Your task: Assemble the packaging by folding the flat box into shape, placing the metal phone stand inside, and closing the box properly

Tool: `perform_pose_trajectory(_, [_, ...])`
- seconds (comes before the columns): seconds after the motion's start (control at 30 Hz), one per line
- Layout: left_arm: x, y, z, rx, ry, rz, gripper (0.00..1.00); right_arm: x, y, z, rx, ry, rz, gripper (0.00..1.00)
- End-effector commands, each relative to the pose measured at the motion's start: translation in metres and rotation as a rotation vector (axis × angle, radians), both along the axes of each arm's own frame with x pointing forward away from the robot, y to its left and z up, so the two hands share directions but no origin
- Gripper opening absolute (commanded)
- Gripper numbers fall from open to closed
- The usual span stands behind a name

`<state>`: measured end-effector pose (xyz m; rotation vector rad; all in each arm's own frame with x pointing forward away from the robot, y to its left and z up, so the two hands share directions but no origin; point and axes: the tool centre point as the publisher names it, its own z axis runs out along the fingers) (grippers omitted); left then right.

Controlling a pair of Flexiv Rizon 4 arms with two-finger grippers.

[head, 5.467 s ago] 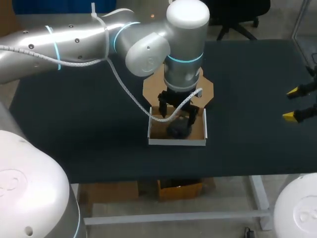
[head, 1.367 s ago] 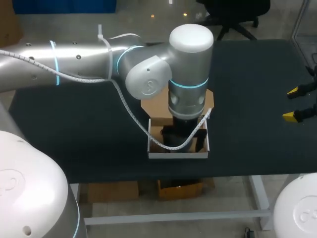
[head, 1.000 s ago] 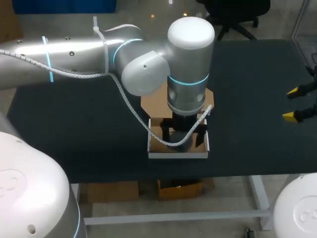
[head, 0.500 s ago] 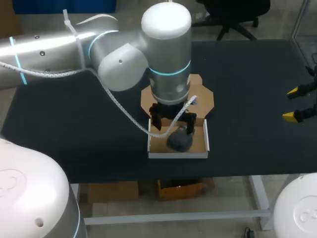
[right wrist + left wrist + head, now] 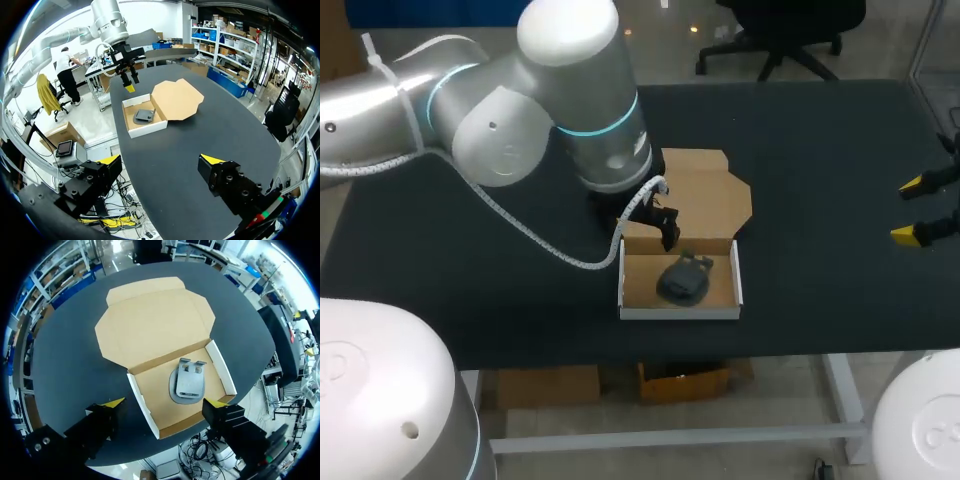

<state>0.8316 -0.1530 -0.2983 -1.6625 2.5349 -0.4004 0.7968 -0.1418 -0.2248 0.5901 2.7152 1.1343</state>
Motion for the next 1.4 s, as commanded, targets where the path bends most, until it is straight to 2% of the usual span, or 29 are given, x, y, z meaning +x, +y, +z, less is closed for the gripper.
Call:
perform_pose_trajectory(0.03, [0.005, 0.019, 0.002, -0.089, 0.005, -0.038, 1.0, -0.001, -0.001, 0.001, 0.002, 0.001, 0.003, 1.0])
perform_pose_trajectory(0.2, [0.016, 0.031, 0.004, -0.116, -0.025, -0.1, 1.0, -0.001, -0.001, 0.001, 0.002, 0.001, 0.003, 1.0])
perform_pose_trajectory(0.4, [0.031, 0.045, 0.006, -0.146, -0.035, -0.114, 1.0, -0.001, -0.001, 0.001, 0.002, 0.001, 0.003, 1.0])
perform_pose_trajectory(0.67, [0.054, 0.057, 0.005, -0.194, -0.023, -0.112, 1.0, -0.001, -0.001, 0.001, 0.002, 0.001, 0.003, 1.0])
perform_pose_trajectory(0.93, [0.07, 0.056, 0.005, -0.282, -0.01, -0.197, 1.0, -0.001, -0.001, 0.001, 0.002, 0.001, 0.003, 1.0])
perform_pose_trajectory(1.4, [0.07, 0.056, 0.005, -0.282, -0.01, -0.197, 1.0, -0.001, -0.001, 0.001, 0.002, 0.001, 0.003, 1.0])
